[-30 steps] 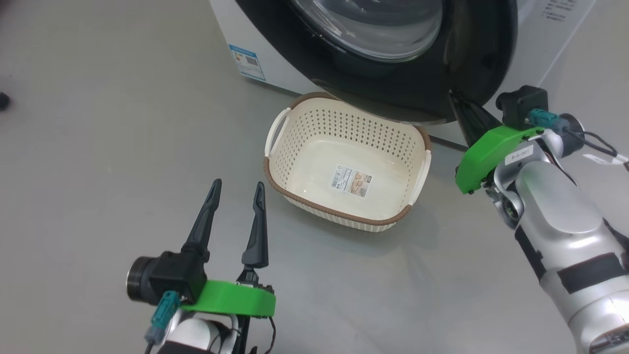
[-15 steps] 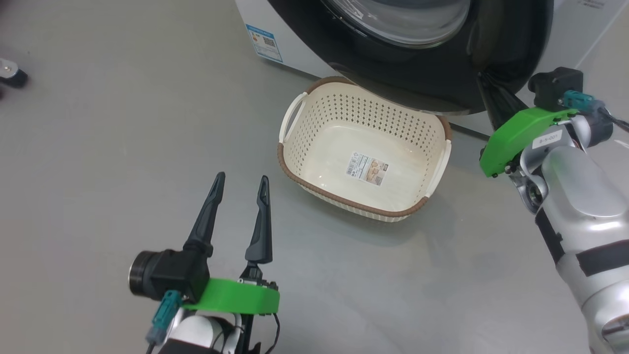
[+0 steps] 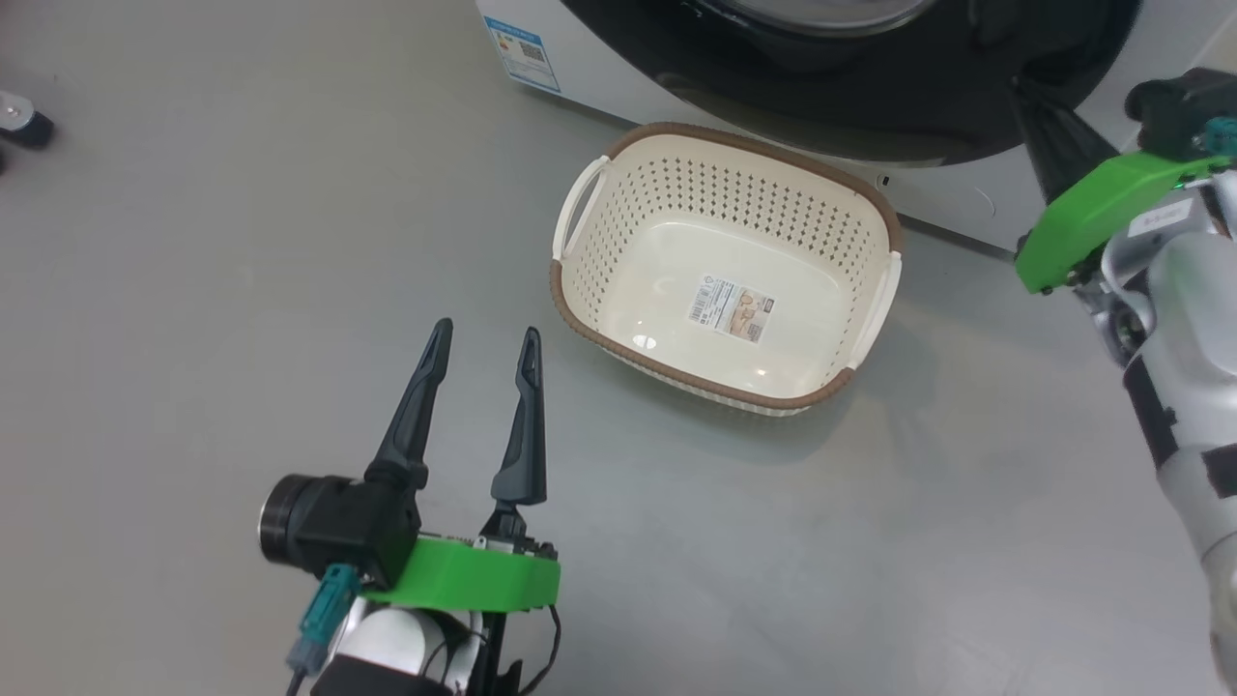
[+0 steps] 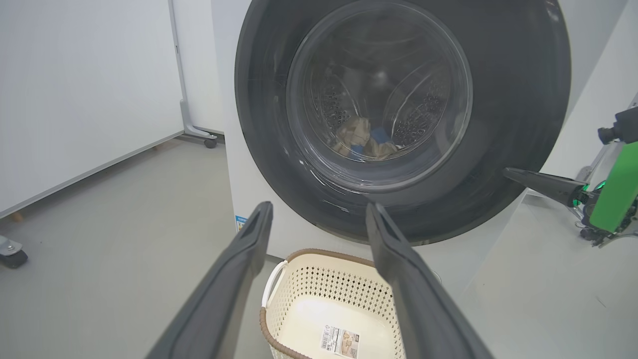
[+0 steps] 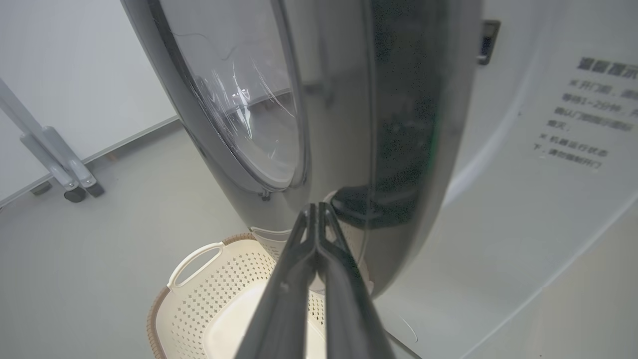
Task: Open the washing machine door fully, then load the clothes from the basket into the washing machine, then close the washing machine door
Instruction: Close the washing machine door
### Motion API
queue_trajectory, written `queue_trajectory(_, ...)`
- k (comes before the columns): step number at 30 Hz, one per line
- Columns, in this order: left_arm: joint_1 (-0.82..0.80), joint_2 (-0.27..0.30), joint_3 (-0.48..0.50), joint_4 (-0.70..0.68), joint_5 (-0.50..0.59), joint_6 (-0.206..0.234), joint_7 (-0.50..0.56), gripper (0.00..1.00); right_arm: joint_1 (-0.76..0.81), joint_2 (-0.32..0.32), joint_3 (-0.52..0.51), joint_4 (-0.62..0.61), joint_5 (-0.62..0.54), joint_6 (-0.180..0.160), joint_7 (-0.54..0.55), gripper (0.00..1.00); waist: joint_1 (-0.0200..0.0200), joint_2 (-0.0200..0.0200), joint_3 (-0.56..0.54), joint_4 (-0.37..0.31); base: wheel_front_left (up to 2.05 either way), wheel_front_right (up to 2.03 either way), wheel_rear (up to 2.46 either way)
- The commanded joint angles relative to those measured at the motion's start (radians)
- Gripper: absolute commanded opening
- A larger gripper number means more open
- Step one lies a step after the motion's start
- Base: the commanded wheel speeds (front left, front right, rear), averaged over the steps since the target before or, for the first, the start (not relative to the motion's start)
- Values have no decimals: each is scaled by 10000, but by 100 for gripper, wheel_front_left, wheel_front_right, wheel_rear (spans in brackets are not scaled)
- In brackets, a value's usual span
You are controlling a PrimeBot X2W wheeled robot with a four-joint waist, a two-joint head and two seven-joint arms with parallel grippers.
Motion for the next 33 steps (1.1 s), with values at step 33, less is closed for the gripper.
queue_trajectory(33,-396,59,-100,-371,-458,341,-105,100,-1530,-564,-1229,305,-856,33,-105,0,-1,0,-31,420,0,0,0)
